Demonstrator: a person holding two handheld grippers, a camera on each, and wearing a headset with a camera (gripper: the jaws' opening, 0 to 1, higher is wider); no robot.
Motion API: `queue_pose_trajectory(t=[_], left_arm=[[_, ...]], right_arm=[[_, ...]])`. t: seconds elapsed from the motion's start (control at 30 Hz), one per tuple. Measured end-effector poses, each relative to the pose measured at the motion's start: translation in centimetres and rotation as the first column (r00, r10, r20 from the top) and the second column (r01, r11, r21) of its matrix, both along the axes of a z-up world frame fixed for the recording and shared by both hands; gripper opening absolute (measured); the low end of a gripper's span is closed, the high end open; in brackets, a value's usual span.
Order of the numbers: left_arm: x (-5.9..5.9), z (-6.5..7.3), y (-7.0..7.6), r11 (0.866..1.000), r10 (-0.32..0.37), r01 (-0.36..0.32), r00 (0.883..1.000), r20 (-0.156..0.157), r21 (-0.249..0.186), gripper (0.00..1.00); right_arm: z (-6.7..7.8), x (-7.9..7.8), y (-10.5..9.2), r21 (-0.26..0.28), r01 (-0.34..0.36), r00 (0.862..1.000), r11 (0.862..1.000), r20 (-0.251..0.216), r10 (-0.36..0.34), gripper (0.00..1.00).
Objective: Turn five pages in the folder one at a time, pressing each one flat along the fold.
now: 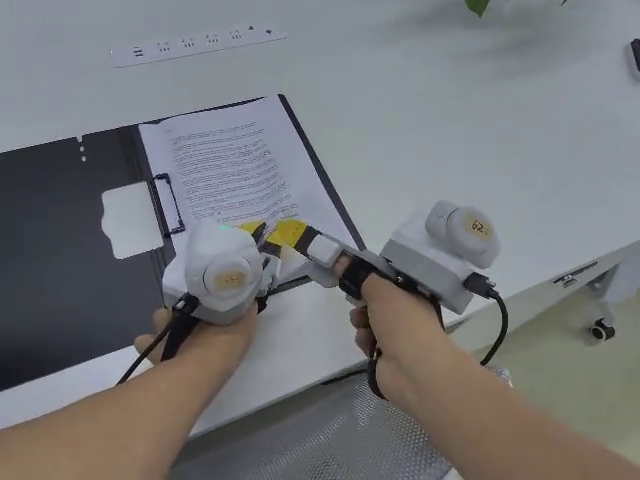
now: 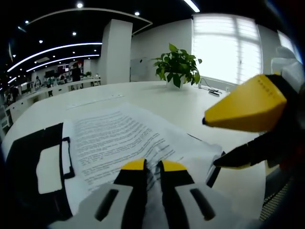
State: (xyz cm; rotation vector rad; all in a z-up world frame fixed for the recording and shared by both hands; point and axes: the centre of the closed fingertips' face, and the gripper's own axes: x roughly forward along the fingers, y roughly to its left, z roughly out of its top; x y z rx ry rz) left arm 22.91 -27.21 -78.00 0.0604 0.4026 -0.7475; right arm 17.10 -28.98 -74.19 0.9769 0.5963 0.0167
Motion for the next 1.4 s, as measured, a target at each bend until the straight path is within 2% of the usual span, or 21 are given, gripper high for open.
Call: queue_pose_trajectory(t=[0.13,0.33,0.43,0.5,0.57,0.67,0.8,0.93,0.97,1.07,1.1,1.2,1.23,1.3,1.4], left_arm=[[0.0,0.0,0.0,1.0,0.0,0.0,1.0,0.001,-0.001,0.09],[0.0,0.0,0.0,1.0,0.0,0.0,1.0,0.001,-0.002,0.09],[0.0,0.0,0.0,1.0,-0.002,0.002,1.0,-0.001,-0.001,0.09],[0.0,0.0,0.0,1.0,-0.002,0.002,1.0,-0.003,0.001,0.09],[0.0,0.0,0.0,1.0,-0.003,0.003,1.0,-0.004,0.005,0.09],[0.0,0.0,0.0,1.0,-0.005,0.005,1.0,-0.006,0.012,0.09],[-0.1,0.0,0.1,1.0,0.001,0.0,1.0,-0.015,0.011,0.09],[-0.5,0.1,0.2,1.0,-0.003,0.002,0.999,-0.052,-0.023,0.14],[-1.0,0.3,-0.2,0.998,-0.02,0.014,0.995,-0.094,-0.055,0.17],[-1.6,0.7,0.1,0.998,-0.035,0.026,0.987,-0.159,-0.058,0.26],[-2.0,1.1,0.6,0.997,-0.026,0.011,0.98,-0.196,-0.075,0.27],[-2.2,1.8,2.1,0.999,-0.006,-0.002,0.983,-0.183,-0.048,0.32],[-2.3,2.2,2.9,0.999,0.003,-0.01,0.986,-0.168,-0.039,0.34],[-2.6,2.8,4.0,0.999,0.005,-0.012,0.987,-0.158,-0.045,0.36],[-2.9,3.8,5.9,1.0,0.01,-0.012,0.993,-0.119,-0.011,0.36]], right_arm=[[-0.7,0.2,-0.1,0.008,0.015,1.0,1.0,-0.01,-0.014,0.45],[-1.7,0.7,-0.8,0.013,0.059,0.998,0.998,-0.025,-0.059,0.34],[-2.2,0.9,-1.2,0.004,0.08,0.996,0.997,-0.036,-0.08,0.24],[-2.5,0.9,-1.5,-0.007,0.099,0.994,0.995,-0.047,-0.099,0.14],[-2.8,0.8,-1.9,-0.026,0.111,0.992,0.994,-0.052,-0.112,0.0],[-2.8,0.8,-1.9,-0.014,0.125,0.991,0.992,-0.044,-0.125,0.0],[-2.7,0.6,-1.8,-0.035,0.123,0.992,0.992,-0.032,-0.124,0.0],[-2.2,0.6,-1.8,-0.034,0.124,0.992,0.992,-0.011,-0.125,0.0],[-2.1,0.7,-1.7,-0.034,0.122,0.993,0.992,-0.004,-0.122,0.0],[-1.7,0.7,-1.5,-0.029,0.12,0.993,0.992,0.015,-0.12,0.0],[-1.5,0.6,-1.5,-0.027,0.12,0.993,0.992,0.022,-0.12,0.0],[-0.7,0.6,-1.3,-0.013,0.128,0.991,0.992,0.047,-0.127,0.0],[-0.4,0.6,-1.2,-0.008,0.128,0.99,0.992,0.056,-0.127,0.0],[0.1,0.6,-0.9,-0.009,0.128,0.989,0.992,0.069,-0.127,0.0],[0.9,0.6,-0.5,-0.005,0.13,0.987,0.992,0.093,-0.129,0.0]])
